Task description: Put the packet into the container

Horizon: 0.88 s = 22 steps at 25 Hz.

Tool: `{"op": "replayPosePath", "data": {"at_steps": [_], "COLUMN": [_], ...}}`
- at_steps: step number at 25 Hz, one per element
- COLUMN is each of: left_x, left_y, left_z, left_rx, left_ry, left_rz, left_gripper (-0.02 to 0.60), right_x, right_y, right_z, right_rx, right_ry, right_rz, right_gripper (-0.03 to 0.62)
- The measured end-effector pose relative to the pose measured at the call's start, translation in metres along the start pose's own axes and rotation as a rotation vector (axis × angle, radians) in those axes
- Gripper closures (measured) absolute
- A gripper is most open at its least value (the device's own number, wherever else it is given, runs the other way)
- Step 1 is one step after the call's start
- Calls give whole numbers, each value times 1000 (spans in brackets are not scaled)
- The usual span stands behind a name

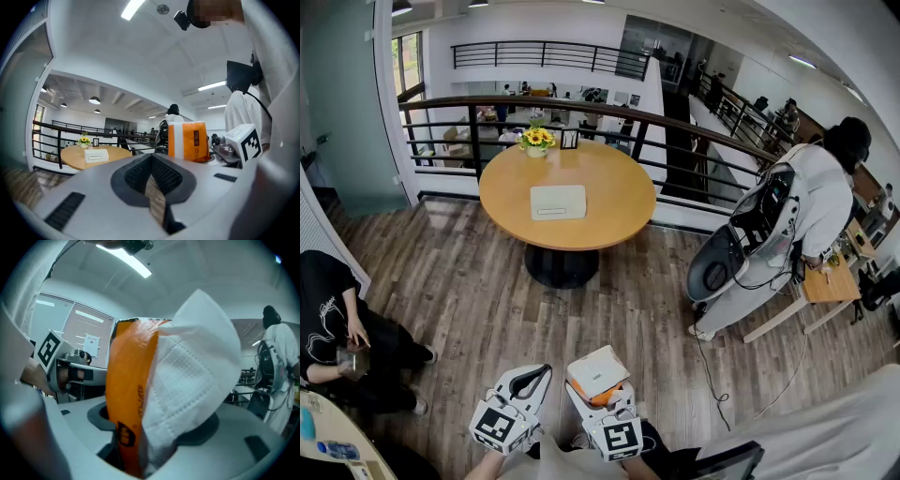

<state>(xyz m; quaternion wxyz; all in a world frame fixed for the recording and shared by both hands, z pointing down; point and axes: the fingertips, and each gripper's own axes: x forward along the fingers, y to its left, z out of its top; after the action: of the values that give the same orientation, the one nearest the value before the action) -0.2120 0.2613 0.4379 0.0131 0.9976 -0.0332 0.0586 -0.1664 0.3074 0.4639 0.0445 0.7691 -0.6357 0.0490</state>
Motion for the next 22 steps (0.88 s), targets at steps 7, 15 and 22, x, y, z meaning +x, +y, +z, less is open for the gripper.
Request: {"op": "replayPosePath", "data": {"at_steps": [7, 15, 22], "left_x": [-5, -6, -8], "left_y": [0, -5, -6], "left_z": [4, 3, 2], "left_rx": [3, 6, 10], "left_ry": [-11, -12, -7], "left_rz": [-4, -13, -1], "left_gripper": [575, 575, 575], "right_x": [0, -4, -8], "right_y": [4, 5, 4], "right_z": [2, 2, 2], "right_rx": [-22, -29, 16], "right_ry": [-5, -14, -23], "right_rz": [4, 7, 10], "right_gripper": [255, 255, 255]}}
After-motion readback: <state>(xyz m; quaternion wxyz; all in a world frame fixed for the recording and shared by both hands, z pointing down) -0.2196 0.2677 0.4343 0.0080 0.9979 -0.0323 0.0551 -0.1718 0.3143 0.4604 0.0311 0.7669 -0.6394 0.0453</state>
